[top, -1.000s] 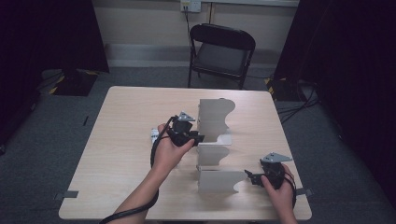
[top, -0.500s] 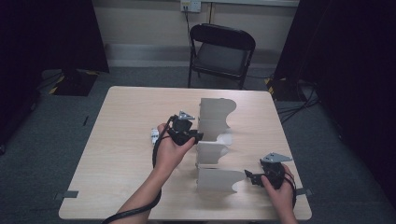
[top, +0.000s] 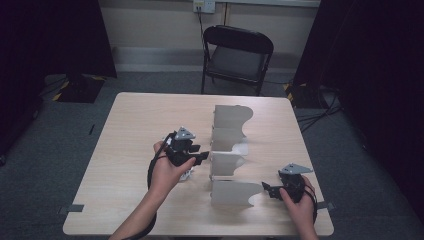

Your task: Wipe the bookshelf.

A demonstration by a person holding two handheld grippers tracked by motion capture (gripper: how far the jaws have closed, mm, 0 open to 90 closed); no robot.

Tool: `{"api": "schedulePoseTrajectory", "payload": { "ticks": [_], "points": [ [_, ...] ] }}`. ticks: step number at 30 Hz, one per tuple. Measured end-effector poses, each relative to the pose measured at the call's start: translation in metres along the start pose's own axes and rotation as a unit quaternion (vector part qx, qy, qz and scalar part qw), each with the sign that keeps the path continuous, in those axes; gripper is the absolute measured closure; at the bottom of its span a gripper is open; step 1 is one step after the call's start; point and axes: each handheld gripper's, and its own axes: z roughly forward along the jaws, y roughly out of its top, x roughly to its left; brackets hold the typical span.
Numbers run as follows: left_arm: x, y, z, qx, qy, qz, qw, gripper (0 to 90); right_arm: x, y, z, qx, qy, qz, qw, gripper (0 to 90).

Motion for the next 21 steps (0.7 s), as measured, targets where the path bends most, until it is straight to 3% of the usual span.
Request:
{"api": "schedulePoseTrajectory", "payload": {
  "ticks": [5, 9, 11, 17, 21],
  "points": [
    [-0.003, -0.019, 0.001, 0.015, -0.011, 0.006, 0.9998, 57.0, 0.000, 0.000, 0.000, 0.000, 0.000, 0.000, 1.0000, 14.9],
    [-0.006, -0.035, 0.011, 0.025, -0.031, 0.005, 0.9992, 57.1, 0.000, 0.000, 0.000, 0.000, 0.000, 0.000, 1.0000, 14.9],
    [-0.008, -0.040, 0.015, 0.029, -0.038, 0.014, 0.9987, 57.1, 0.000, 0.000, 0.000, 0.000, 0.000, 0.000, 1.0000, 14.9],
    [-0.014, -0.049, 0.021, 0.028, -0.052, 0.014, 0.9982, 57.9, 0.000, 0.000, 0.000, 0.000, 0.000, 0.000, 1.0000, 14.9],
    [-0.018, -0.050, 0.020, 0.028, -0.049, 0.022, 0.9981, 59.2, 0.000, 0.000, 0.000, 0.000, 0.000, 0.000, 1.0000, 14.9]
  ]
}}
